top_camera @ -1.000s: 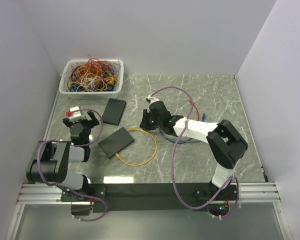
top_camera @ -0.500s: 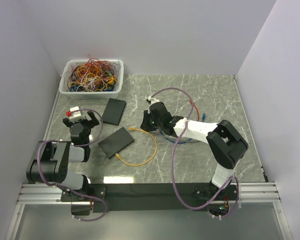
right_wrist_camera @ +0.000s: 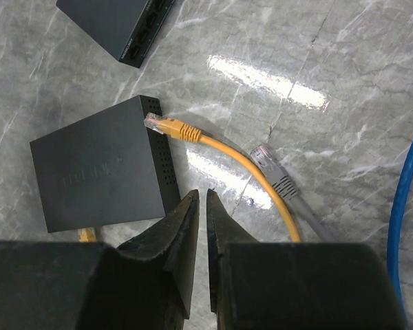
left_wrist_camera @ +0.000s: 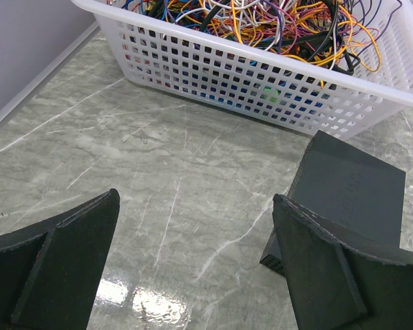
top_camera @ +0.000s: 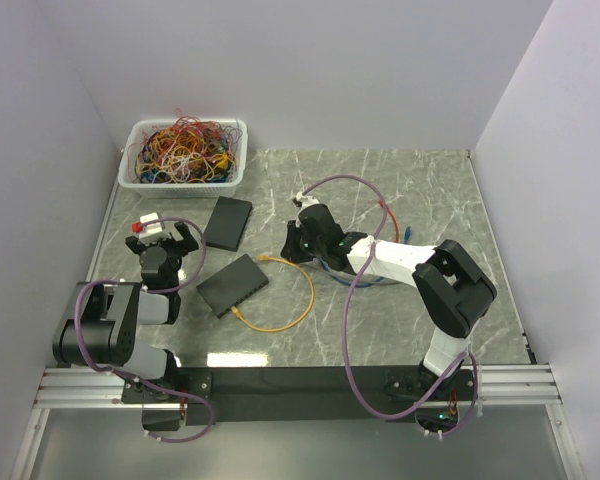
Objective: Insert the plug into the switch port
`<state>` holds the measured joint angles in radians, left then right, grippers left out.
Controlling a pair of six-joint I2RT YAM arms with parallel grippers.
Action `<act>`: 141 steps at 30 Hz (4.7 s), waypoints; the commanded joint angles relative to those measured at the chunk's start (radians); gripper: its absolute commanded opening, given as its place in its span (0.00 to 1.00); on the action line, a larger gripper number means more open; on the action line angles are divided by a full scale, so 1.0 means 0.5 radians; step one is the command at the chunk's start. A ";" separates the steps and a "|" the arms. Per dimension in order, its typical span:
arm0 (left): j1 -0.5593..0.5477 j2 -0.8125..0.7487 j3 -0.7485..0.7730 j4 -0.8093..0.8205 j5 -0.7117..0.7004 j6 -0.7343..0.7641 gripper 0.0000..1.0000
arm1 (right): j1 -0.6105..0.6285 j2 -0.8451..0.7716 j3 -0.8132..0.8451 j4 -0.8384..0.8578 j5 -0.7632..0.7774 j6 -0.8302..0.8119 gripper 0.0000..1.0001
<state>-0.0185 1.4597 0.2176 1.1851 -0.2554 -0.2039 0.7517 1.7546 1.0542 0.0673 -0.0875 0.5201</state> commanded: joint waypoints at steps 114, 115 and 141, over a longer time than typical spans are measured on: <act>-0.006 -0.002 0.037 0.097 0.032 0.018 0.99 | -0.052 0.470 0.429 -0.622 0.454 -0.289 0.51; -0.006 -0.002 0.040 0.097 0.029 0.018 0.99 | -0.052 0.479 0.441 -0.626 0.454 -0.292 0.51; -0.006 -0.002 0.037 0.100 0.029 0.015 0.99 | 0.052 0.712 0.766 -0.724 0.516 -0.356 0.60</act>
<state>-0.0185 1.4597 0.2176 1.1854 -0.2554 -0.2039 0.7681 2.0663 1.4113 -0.2646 0.1780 0.3454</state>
